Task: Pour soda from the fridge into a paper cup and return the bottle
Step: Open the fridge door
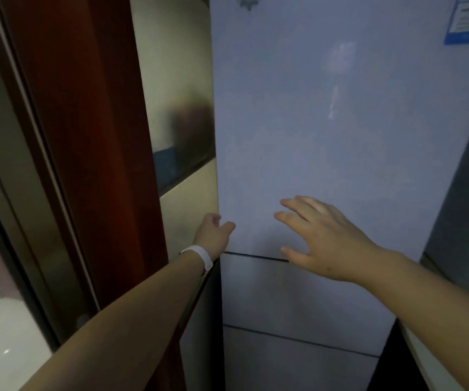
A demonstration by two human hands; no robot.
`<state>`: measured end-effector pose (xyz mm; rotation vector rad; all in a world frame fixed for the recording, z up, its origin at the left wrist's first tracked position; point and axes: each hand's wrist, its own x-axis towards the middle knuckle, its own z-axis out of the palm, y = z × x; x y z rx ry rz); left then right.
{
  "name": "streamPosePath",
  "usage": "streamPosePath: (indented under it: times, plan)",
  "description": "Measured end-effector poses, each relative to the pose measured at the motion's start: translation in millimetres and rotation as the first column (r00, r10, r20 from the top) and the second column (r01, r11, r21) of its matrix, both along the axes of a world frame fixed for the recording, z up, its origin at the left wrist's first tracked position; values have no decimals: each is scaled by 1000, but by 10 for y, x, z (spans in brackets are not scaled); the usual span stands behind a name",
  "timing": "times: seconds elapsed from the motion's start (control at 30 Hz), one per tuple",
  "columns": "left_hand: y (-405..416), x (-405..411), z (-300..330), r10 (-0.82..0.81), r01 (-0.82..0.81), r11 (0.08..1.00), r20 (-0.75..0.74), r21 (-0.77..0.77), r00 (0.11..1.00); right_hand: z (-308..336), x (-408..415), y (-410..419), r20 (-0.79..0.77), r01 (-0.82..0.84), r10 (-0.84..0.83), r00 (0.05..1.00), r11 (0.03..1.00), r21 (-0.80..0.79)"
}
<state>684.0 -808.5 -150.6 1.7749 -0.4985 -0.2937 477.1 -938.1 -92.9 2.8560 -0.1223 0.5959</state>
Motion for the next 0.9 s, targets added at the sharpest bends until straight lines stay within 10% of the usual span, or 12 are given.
streamPosePath:
  times: [0.37,0.9]
  plan:
    - [-647,719,166,211,-195,951,42,-241,977,30,804,23,3,36,-36,999,999,-3]
    - [-1088,1200,18,79,-77,969,0,-236,997,93,1066,-288,-46,124,-127,991,990,-69]
